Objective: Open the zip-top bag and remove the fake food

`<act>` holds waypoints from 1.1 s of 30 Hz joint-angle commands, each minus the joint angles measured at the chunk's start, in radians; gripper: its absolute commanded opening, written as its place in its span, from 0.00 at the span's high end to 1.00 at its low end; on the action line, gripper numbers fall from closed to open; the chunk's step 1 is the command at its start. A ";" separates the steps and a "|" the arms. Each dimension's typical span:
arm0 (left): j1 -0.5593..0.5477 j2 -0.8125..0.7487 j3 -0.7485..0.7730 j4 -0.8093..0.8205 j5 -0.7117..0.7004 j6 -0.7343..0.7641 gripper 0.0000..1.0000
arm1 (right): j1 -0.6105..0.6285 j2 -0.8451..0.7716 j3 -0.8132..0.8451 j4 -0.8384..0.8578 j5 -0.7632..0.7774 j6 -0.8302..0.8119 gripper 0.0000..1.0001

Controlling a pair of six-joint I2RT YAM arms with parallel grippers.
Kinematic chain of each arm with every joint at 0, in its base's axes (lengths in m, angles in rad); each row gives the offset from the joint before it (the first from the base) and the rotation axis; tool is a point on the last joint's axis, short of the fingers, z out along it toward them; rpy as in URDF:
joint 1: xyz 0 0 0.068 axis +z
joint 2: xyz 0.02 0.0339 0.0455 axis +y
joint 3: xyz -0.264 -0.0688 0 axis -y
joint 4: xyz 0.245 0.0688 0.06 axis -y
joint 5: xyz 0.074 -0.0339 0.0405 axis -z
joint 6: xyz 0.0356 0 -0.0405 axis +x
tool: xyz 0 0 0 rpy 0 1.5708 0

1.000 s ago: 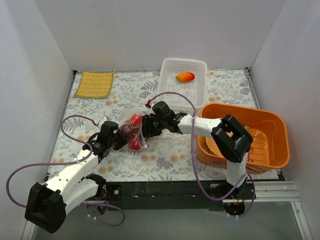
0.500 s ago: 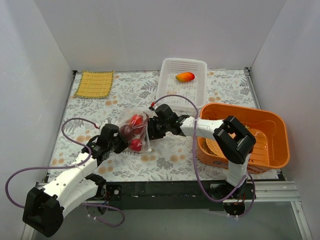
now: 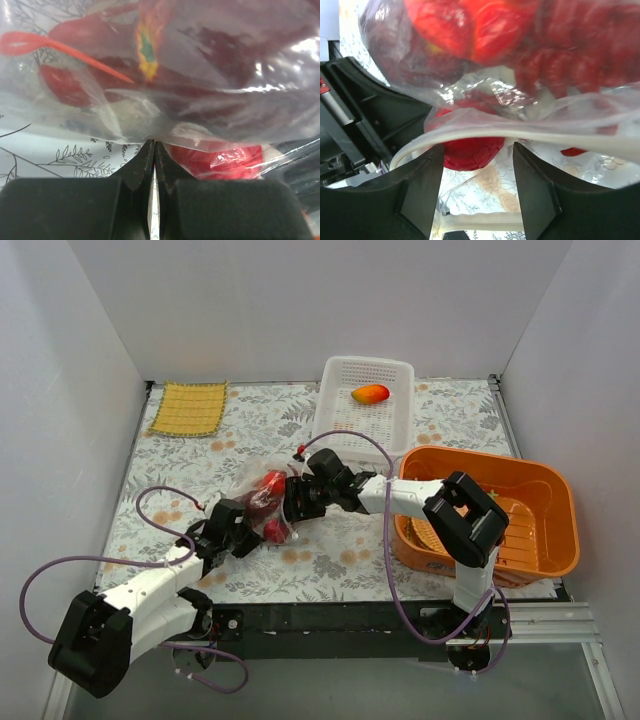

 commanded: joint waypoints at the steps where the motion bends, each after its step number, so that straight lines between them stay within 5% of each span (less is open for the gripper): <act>1: -0.013 0.013 -0.028 0.079 -0.009 -0.007 1.00 | 0.035 0.021 0.046 0.023 -0.033 -0.011 0.34; 24: -0.028 0.062 -0.029 0.130 -0.019 -0.038 1.00 | 0.130 0.116 0.152 -0.109 -0.034 -0.145 0.25; 31: -0.028 0.007 -0.055 0.075 -0.101 -0.131 1.00 | 0.113 0.041 0.129 -0.180 0.065 -0.171 0.69; 33: -0.028 0.001 -0.064 0.060 -0.115 -0.147 1.00 | 0.098 0.009 0.116 -0.181 0.084 -0.171 0.71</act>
